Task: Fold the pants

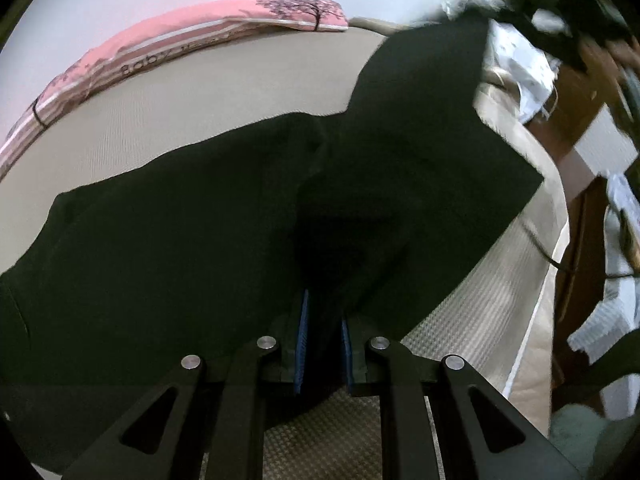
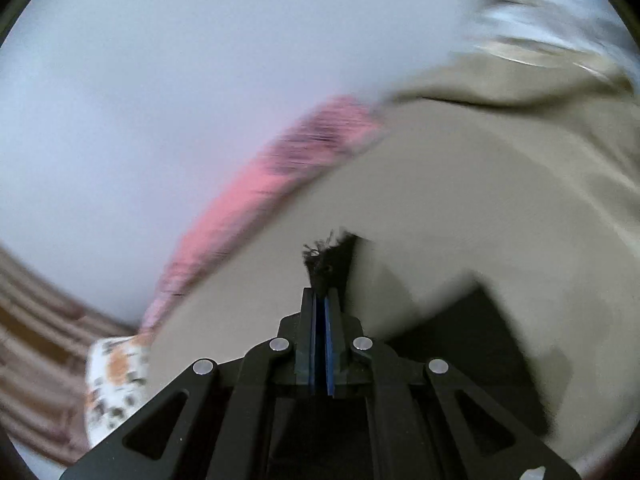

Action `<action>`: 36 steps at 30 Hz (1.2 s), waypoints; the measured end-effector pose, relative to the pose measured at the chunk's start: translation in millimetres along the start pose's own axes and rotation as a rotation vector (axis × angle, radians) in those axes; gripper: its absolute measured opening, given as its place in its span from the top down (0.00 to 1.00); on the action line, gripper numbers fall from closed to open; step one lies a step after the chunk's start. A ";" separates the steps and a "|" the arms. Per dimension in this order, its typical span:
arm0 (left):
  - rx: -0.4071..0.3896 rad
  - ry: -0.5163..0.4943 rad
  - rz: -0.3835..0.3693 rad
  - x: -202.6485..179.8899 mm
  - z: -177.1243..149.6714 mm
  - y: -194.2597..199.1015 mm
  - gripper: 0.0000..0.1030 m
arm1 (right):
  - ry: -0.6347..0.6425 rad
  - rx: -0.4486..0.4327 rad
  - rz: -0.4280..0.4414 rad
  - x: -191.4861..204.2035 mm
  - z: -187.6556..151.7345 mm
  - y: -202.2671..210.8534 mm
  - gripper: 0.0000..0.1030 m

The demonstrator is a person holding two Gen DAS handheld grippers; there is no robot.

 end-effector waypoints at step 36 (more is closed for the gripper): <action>-0.114 0.044 -0.012 50.5 0.4 57.8 0.33 | -0.012 0.018 -0.229 -88.8 -26.7 -5.4 0.87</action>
Point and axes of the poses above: each gripper's, at about its wrist camera, not at the fingertips, and y roughly against the way its jaws point, x to its left, z to its top, the point moved 5 cm from there along -y, roughly the way its jaws point, and after that the axes turned 7 degrees about -y, right-handed, at the moved point
